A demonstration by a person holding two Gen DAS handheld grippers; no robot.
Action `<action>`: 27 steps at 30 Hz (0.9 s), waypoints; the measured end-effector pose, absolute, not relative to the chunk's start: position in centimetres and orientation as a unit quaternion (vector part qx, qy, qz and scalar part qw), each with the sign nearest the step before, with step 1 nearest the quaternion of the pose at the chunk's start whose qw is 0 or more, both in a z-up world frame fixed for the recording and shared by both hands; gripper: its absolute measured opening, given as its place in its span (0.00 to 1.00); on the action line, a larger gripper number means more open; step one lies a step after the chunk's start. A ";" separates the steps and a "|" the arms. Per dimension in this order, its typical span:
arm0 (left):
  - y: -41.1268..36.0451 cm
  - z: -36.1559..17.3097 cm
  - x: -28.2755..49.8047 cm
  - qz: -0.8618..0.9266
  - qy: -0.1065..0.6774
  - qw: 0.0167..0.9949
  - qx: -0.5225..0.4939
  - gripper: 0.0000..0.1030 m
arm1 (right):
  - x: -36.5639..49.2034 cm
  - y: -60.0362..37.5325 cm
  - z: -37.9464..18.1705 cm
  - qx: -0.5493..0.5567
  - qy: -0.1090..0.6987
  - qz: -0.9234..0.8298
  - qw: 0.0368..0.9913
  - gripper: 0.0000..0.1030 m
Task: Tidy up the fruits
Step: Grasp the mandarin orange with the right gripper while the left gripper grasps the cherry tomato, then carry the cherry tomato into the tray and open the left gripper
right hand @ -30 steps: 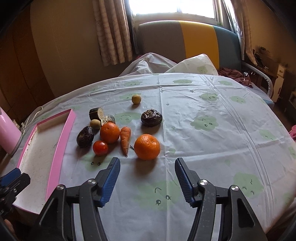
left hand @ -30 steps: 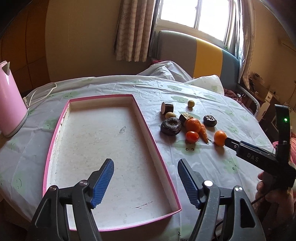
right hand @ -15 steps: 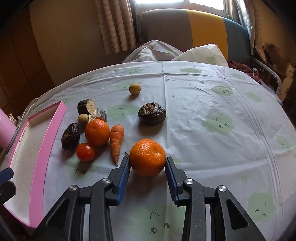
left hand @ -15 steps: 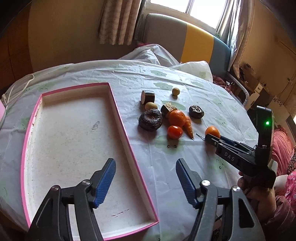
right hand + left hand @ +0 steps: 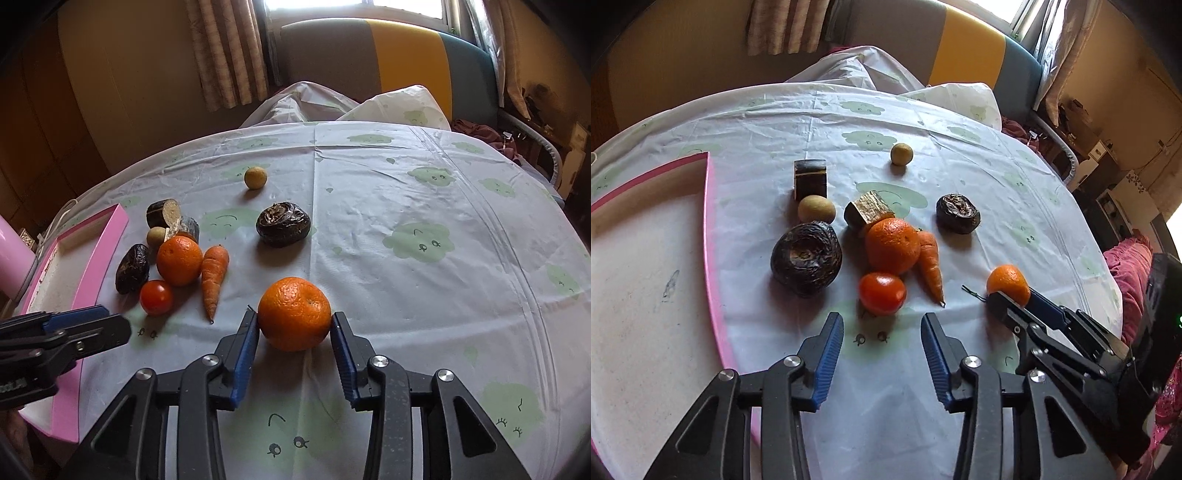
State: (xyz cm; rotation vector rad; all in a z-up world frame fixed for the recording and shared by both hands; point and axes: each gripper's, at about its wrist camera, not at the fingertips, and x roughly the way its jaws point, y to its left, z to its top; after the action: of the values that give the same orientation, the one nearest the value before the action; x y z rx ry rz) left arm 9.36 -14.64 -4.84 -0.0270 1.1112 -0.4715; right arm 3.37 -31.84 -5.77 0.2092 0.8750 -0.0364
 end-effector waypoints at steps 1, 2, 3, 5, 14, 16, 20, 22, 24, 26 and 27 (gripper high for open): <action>-15.0 -5.1 9.7 -0.218 0.524 0.823 -0.010 0.43 | 3.4 -31.8 -5.8 0.102 0.422 -0.017 0.901 0.39; -15.3 -5.2 10.0 -0.216 0.525 0.823 -0.007 0.43 | 3.4 -31.9 -5.8 0.104 0.422 -0.016 0.901 0.39; -15.5 -5.3 10.1 -0.216 0.524 0.824 -0.003 0.43 | 3.5 -32.0 -5.8 0.106 0.422 -0.014 0.900 0.40; -16.0 -5.6 10.4 -0.209 0.520 0.828 0.009 0.42 | 3.5 -32.1 -5.8 0.108 0.421 -0.012 0.900 0.41; -15.4 -5.8 9.6 -0.206 0.498 0.842 0.022 0.28 | 3.7 -32.4 -6.2 0.120 0.419 -0.006 0.900 0.39; -14.3 -5.1 8.8 -0.203 0.488 0.849 0.013 0.28 | 3.8 -32.3 -6.2 0.120 0.419 -0.006 0.900 0.39; -11.2 -2.9 7.5 -0.191 0.464 0.865 -0.003 0.28 | 3.7 -31.9 -6.2 0.101 0.423 -0.006 0.901 0.39; -9.2 -1.9 7.3 -0.174 0.456 0.873 -0.014 0.28 | 3.8 -31.9 -6.2 0.101 0.424 -0.008 0.900 0.39; -6.9 -1.3 7.4 -0.149 0.448 0.881 -0.022 0.28 | 3.9 -31.8 -6.2 0.099 0.425 -0.012 0.900 0.39; -4.6 -1.4 7.9 -0.112 0.450 0.886 -0.021 0.28 | 3.9 -31.7 -6.2 0.096 0.426 -0.015 0.899 0.39; -3.4 -1.7 8.2 -0.094 0.453 0.886 -0.019 0.28 | 3.9 -31.6 -6.2 0.093 0.426 -0.016 0.900 0.39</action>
State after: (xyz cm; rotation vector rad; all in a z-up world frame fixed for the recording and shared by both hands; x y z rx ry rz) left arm 8.21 -3.44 -1.71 -0.0403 0.9430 -0.1953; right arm 3.91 -31.61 -6.17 0.1925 0.8827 -0.0333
